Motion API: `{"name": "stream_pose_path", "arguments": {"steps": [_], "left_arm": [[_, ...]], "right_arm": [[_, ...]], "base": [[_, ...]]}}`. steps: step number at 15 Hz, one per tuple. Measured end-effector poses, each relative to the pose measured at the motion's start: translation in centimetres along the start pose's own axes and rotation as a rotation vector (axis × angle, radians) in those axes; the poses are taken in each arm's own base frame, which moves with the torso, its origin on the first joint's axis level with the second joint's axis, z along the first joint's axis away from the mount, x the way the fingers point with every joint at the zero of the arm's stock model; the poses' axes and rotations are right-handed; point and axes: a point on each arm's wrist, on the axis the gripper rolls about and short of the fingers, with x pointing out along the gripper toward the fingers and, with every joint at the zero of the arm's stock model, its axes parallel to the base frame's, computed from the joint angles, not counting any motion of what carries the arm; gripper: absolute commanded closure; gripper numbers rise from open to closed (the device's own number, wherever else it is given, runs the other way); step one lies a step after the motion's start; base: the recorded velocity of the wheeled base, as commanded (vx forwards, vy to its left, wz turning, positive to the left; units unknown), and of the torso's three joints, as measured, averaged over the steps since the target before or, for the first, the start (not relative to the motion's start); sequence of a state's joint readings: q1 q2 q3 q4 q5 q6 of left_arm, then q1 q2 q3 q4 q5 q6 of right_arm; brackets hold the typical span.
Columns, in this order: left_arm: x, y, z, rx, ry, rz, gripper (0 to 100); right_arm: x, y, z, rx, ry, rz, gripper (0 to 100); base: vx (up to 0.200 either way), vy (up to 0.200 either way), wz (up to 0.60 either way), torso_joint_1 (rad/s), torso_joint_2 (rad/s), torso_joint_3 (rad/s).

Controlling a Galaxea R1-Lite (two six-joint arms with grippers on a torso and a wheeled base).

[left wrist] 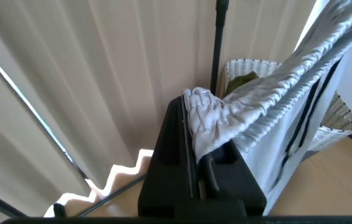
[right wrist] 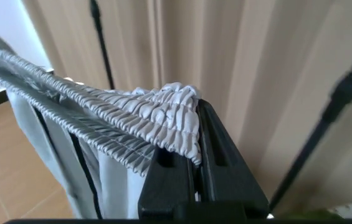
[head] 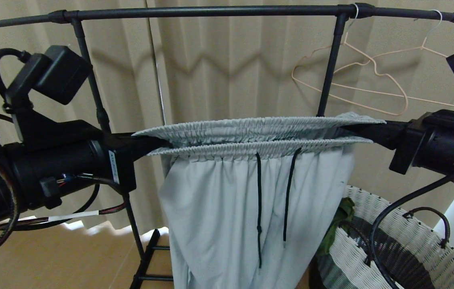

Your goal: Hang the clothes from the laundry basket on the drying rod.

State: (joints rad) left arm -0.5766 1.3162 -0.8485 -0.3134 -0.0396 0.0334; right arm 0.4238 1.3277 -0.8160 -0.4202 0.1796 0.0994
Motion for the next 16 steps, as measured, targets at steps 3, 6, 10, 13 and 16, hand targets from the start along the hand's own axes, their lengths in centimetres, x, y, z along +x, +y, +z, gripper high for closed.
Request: {"name": "stream_pose_path", "arguments": {"steps": [3,6,10,13,16], "left_arm": [[1.0,-0.3,-0.4,0.001,0.018,-0.016,100],[2.9,-0.3,0.4,0.014,0.007,-0.010,100],[6.1,-0.2,1.3,0.010,-0.004,-0.001,100],[7.2,-0.3,1.4,0.011,-0.002,-0.008,100],[6.7,-0.4,1.1,0.014,0.007,-0.010,100]], "right_arm": [[-1.4,-0.3,0.2,0.009,0.026,-0.025,100],[-4.0,0.3,0.1,0.026,0.105,-0.025,100],[-6.9,2.4,-0.9,0.021,0.141,0.160,100],[-7.8,3.2,-1.5,0.013,0.143,0.218,100],[-7.8,3.1,-1.6,0.001,0.136,0.210,100]], "base": [[0.000,0.000,0.00,0.000,0.00,0.000],[0.000,0.000,0.00,0.000,0.00,0.000],[0.000,0.000,0.00,0.000,0.00,0.000],[0.000,0.000,0.00,0.000,0.00,0.000],[0.000,0.000,0.00,0.000,0.00,0.000]]}}
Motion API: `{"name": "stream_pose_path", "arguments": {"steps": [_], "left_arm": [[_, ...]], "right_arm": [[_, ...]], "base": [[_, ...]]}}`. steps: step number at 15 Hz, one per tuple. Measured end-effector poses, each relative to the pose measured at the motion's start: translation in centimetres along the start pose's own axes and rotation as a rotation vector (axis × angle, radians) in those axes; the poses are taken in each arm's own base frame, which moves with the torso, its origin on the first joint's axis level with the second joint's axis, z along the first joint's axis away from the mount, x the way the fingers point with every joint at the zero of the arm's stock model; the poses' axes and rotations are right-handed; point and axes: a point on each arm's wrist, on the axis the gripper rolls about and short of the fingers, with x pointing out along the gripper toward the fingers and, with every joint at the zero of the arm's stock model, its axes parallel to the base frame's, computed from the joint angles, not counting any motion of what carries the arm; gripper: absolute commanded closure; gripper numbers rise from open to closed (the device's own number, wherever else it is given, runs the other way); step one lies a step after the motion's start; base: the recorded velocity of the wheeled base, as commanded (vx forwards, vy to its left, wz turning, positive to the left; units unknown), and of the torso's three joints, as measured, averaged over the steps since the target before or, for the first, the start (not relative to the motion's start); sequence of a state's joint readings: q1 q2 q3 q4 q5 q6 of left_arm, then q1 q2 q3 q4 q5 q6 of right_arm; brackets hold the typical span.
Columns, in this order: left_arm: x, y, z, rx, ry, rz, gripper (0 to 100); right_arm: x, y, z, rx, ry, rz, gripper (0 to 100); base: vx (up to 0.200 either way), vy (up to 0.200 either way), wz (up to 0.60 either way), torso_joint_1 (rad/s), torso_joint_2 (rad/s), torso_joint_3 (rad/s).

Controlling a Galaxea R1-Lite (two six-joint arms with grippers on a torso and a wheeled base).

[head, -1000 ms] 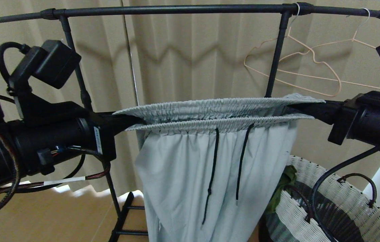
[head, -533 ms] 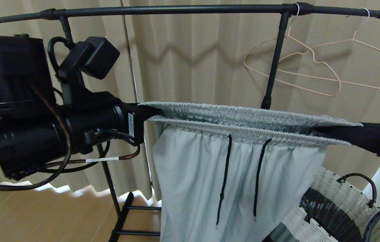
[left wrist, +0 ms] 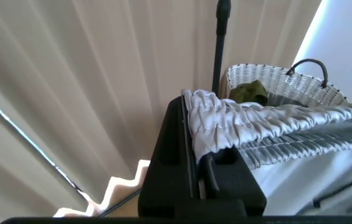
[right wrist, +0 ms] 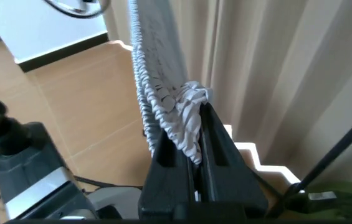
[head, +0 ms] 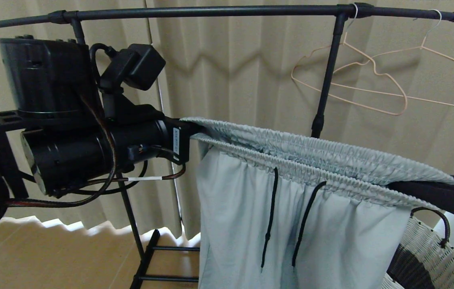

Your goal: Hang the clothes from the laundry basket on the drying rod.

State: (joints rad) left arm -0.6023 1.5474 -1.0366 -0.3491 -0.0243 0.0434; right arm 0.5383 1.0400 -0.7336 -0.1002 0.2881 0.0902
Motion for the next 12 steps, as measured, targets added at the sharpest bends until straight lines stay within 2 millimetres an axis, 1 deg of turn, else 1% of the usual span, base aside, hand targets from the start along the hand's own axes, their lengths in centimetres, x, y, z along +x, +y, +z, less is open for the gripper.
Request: {"name": "stream_pose_path", "arguments": {"steps": [2,5,9,10,12], "left_arm": [[-1.3,-0.1,0.2,0.001,-0.006,-0.005,100],[-3.8,-1.0,1.1,0.004,-0.015,-0.048,100],[-7.5,-2.5,2.3,-0.026,-0.031,-0.213,100],[-8.3,-2.5,2.5,-0.028,-0.040,-0.224,100],[-9.3,-2.7,2.2,-0.029,-0.041,-0.241,100]], "right_arm": [[0.5,-0.8,0.3,-0.018,-0.025,-0.044,100],[2.2,-2.3,1.5,-0.048,-0.116,-0.096,100],[5.8,-4.4,2.7,-0.066,-0.175,-0.122,100],[6.7,-4.8,2.8,-0.066,-0.176,-0.123,100],[7.9,-5.4,3.1,-0.065,-0.174,-0.124,100]], "base": [[0.000,0.000,0.00,0.000,0.00,0.000],[0.000,0.000,0.00,0.000,0.00,0.000],[0.000,0.000,0.00,0.000,0.00,0.000],[0.000,0.000,0.00,0.000,0.00,0.000],[0.000,0.000,0.00,0.000,0.00,0.000]]}}
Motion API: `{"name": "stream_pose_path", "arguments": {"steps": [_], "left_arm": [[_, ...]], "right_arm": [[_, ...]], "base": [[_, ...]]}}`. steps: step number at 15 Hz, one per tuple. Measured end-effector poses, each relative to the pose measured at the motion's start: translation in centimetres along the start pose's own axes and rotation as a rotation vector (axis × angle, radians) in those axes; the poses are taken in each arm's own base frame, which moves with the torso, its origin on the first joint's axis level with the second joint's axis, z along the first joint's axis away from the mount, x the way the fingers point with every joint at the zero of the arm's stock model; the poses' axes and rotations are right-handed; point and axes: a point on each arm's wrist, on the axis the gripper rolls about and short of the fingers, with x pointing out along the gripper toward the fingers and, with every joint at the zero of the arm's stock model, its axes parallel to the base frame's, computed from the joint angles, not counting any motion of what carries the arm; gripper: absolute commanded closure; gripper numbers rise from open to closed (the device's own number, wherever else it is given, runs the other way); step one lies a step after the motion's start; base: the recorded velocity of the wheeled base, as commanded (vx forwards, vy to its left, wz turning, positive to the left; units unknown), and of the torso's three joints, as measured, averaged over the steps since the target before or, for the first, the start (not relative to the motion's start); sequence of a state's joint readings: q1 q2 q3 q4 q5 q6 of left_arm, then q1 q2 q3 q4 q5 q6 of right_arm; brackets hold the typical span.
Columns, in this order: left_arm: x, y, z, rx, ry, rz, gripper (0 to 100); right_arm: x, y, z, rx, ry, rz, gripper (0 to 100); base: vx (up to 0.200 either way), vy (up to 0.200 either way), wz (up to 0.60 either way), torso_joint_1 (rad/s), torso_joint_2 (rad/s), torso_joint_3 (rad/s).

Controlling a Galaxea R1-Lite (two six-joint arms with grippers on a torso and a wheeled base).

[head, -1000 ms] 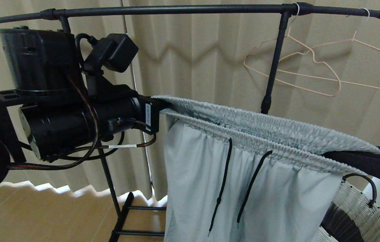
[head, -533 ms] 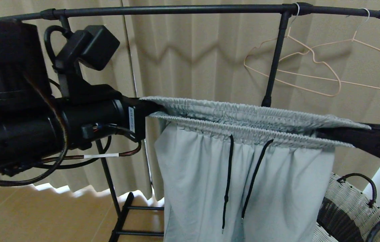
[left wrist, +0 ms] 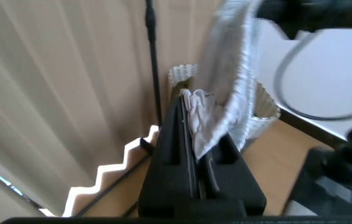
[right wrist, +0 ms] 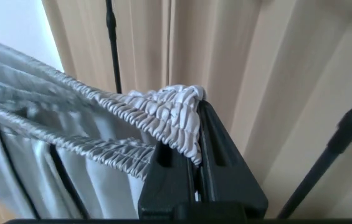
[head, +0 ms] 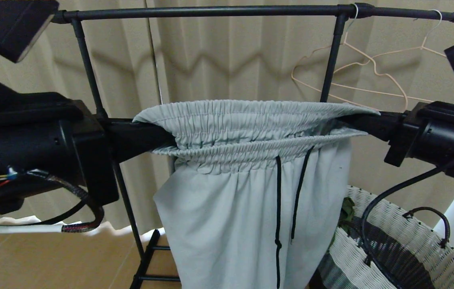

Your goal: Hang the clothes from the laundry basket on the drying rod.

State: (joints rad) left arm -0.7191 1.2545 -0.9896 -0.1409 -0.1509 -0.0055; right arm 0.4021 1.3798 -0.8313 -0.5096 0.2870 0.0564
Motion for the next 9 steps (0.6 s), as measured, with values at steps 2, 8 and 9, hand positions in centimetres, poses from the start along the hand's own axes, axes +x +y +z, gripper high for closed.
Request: {"name": "stream_pose_path", "arguments": {"steps": [2,8,9], "left_arm": [[-0.5,-0.7,-0.3,0.004,0.002,-0.031,100],[1.1,-0.3,-0.3,0.008,-0.012,0.085,100],[1.7,-0.1,-0.5,0.006,-0.002,0.143,100]], "right_arm": [[0.6,-0.2,-0.3,0.005,0.015,-0.001,100],[-0.4,-0.7,-0.2,0.007,0.017,-0.041,100],[-0.9,-0.8,-0.3,0.010,0.031,-0.053,100]], "base": [[0.000,0.000,0.00,0.000,0.00,0.000],[0.000,0.000,0.00,0.000,0.00,0.000],[0.000,0.000,0.00,0.000,0.00,0.000]]}}
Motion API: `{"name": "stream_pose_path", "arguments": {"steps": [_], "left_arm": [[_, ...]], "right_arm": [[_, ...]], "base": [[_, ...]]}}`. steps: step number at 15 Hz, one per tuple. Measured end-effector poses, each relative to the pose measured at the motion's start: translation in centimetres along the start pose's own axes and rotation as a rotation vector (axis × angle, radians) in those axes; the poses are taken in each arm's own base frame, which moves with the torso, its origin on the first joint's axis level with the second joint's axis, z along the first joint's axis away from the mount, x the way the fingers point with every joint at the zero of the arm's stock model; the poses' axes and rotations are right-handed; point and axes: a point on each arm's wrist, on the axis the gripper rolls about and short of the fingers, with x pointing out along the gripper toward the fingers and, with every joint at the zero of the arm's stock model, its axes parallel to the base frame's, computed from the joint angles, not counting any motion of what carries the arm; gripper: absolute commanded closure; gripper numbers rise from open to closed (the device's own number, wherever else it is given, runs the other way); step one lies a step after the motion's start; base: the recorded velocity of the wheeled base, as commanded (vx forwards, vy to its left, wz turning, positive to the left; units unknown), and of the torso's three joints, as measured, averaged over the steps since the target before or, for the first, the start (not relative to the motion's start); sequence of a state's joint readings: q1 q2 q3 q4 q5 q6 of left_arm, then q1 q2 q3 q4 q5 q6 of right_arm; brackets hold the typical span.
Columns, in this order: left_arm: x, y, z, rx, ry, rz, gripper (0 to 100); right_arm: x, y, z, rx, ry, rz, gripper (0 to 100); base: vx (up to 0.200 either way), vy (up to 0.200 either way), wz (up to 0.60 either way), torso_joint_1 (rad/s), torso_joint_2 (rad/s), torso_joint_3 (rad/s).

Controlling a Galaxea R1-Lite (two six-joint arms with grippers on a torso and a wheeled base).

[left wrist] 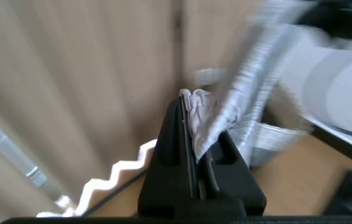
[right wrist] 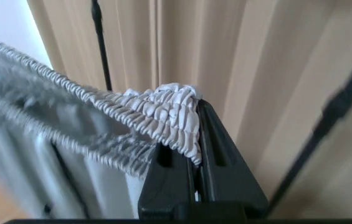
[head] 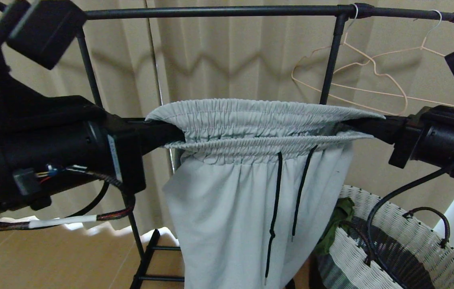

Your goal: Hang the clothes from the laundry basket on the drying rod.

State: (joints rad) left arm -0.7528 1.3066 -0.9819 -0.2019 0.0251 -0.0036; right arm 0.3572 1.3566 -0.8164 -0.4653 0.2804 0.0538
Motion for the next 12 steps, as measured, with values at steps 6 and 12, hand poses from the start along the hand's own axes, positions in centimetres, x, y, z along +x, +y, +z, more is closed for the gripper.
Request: {"name": "stream_pose_path", "arguments": {"steps": [6,12], "left_arm": [[2.2,0.1,-1.4,-0.018,0.048,0.043,100],[1.7,0.2,-0.5,-0.018,0.013,0.042,100]], "right_arm": [[-1.5,0.1,-1.0,0.009,0.042,-0.019,100],[-1.6,0.1,-0.3,0.003,0.017,-0.017,100]], "base": [[0.000,0.000,0.00,0.000,0.00,0.000],[0.000,0.000,0.00,0.000,0.00,0.000]]}}
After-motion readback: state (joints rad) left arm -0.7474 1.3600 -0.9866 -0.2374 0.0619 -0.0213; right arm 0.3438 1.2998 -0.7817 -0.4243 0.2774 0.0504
